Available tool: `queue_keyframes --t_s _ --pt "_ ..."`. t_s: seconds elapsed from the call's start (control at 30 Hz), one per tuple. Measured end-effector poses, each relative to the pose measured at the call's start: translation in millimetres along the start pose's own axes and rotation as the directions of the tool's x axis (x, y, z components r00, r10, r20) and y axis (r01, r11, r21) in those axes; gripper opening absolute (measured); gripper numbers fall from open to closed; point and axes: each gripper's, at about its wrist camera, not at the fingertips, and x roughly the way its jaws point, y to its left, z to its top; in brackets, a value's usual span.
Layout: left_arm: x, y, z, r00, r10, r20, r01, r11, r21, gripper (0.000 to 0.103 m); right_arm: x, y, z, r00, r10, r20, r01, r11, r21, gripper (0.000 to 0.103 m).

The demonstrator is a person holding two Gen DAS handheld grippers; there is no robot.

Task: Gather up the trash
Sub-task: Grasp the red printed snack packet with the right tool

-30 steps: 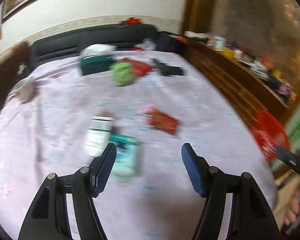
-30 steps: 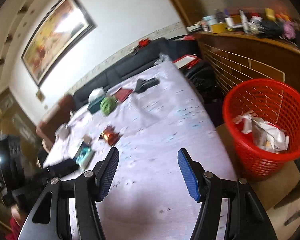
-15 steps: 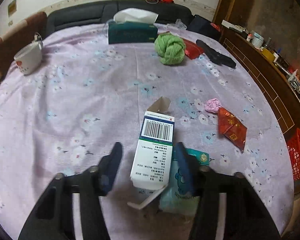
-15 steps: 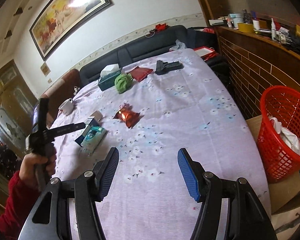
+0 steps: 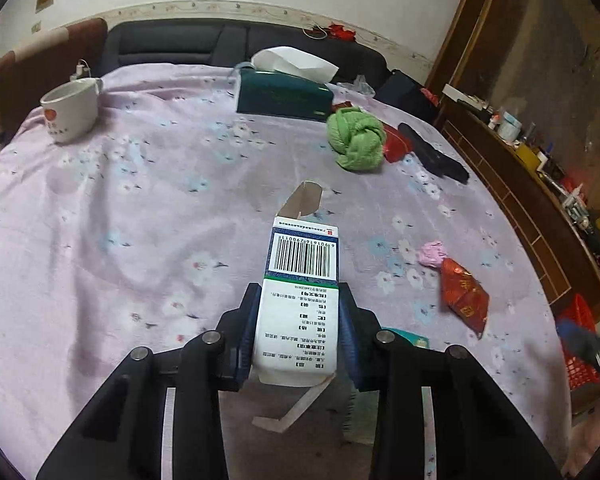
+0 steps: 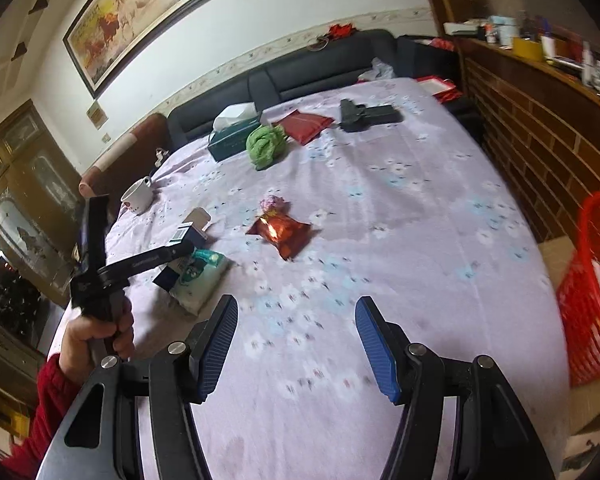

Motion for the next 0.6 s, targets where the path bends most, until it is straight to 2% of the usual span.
queue_keyframes --t_s 0.17,0.3,0.5,0.6 --pt "-2.2 2.5 -0.3 1.000 0.000 0.012 0.000 1.000 0.002 0.035 58.2 9.5 36.9 1.000 0.006 -0.030 -0.008 0.999 -0.054 0.066" --pt "-3.7 -0.9 -1.4 1.000 -0.014 0.011 0.014 1.000 0.012 0.035 105.4 7.7 59.9 0.997 0.033 -0.067 -0.035 0.999 -0.022 0.066" --pt "-10.4 -8.9 -2.5 0.999 -0.034 0.026 0.033 0.999 0.034 0.035 148.1 8.6 65.4 0.992 0.061 -0.108 -0.060 0.998 0.011 0.066" --pt "-11.1 -7.2 -2.1 0.999 -0.035 0.026 0.034 0.999 0.023 0.035 152.5 26.6 55.1 0.990 0.043 -0.137 -0.053 0.996 -0.069 0.067"
